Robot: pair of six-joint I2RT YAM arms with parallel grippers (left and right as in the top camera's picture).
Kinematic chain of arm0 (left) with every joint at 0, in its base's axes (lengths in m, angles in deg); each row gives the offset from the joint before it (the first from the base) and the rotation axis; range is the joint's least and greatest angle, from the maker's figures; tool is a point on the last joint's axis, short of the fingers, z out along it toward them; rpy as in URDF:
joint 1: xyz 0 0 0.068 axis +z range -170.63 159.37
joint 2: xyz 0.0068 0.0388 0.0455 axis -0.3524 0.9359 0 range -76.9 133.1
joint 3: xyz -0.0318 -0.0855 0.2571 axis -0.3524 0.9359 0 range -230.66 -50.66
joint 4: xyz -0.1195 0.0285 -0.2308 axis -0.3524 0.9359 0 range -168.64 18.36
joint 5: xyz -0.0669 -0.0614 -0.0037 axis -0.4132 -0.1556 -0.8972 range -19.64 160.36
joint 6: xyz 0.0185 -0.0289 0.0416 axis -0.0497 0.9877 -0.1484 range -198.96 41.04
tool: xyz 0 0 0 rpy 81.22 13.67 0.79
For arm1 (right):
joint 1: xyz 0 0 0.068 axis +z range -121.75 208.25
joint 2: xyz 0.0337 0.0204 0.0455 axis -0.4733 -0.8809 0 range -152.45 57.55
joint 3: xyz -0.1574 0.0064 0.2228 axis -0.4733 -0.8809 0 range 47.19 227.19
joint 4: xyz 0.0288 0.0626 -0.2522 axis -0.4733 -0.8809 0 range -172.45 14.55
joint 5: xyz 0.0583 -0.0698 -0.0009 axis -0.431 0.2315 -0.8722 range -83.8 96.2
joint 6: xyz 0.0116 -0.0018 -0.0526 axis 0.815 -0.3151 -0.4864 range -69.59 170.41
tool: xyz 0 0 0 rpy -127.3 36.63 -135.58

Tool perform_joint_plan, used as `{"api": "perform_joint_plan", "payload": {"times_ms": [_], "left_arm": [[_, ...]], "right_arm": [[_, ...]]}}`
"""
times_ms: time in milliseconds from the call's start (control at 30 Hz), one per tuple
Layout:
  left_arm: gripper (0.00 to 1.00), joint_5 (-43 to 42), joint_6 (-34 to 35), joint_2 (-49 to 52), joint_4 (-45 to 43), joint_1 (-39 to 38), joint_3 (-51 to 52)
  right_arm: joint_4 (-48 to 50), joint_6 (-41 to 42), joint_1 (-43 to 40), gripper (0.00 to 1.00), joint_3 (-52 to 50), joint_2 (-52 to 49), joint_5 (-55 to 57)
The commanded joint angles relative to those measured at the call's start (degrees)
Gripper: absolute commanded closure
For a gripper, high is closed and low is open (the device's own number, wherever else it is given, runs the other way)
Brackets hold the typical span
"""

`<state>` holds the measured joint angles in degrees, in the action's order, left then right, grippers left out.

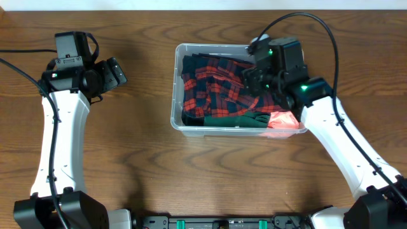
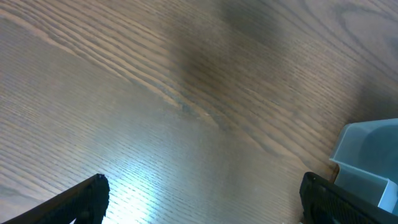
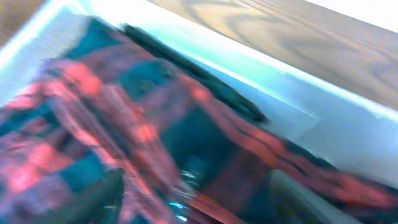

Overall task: Pack container
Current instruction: 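Press the plaid shirt down into the bin with the right gripper, then push the plaid shirt down along the bin's middle with the right gripper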

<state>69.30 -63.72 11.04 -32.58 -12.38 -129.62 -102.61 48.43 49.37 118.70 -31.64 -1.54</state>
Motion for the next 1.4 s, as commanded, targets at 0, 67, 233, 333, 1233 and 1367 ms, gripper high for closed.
{"api": "perform_joint_plan", "payload": {"times_ms": [0, 67, 233, 333, 1233, 1367], "left_arm": [[0.02, 0.85, 0.09, -0.39, 0.11, 0.2, -0.24], [0.02, 0.87, 0.09, -0.39, 0.11, 0.2, -0.24], [0.02, 0.87, 0.09, -0.39, 0.11, 0.2, -0.24], [0.02, 0.87, 0.09, -0.39, 0.11, 0.2, -0.24], [0.02, 0.87, 0.09, -0.39, 0.11, 0.2, -0.24], [0.02, 0.85, 0.09, -0.39, 0.11, 0.2, -0.24]], "right_arm": [[0.35, -1.66, 1.29, 0.71, -0.17, -0.63, -5.79], [0.33, -1.97, 1.64, 0.91, -0.17, -1.01, -5.79], [-0.07, -1.99, 2.91, 0.99, -0.17, -3.65, -6.05], [-0.28, -1.99, 4.33, 0.99, -0.17, -6.16, -6.25], [-2.1, -5.42, 8.52, 0.98, 0.81, -6.91, -6.21], [-4.35, -5.4, 8.52, 0.97, 0.81, -3.04, -6.21]]}}
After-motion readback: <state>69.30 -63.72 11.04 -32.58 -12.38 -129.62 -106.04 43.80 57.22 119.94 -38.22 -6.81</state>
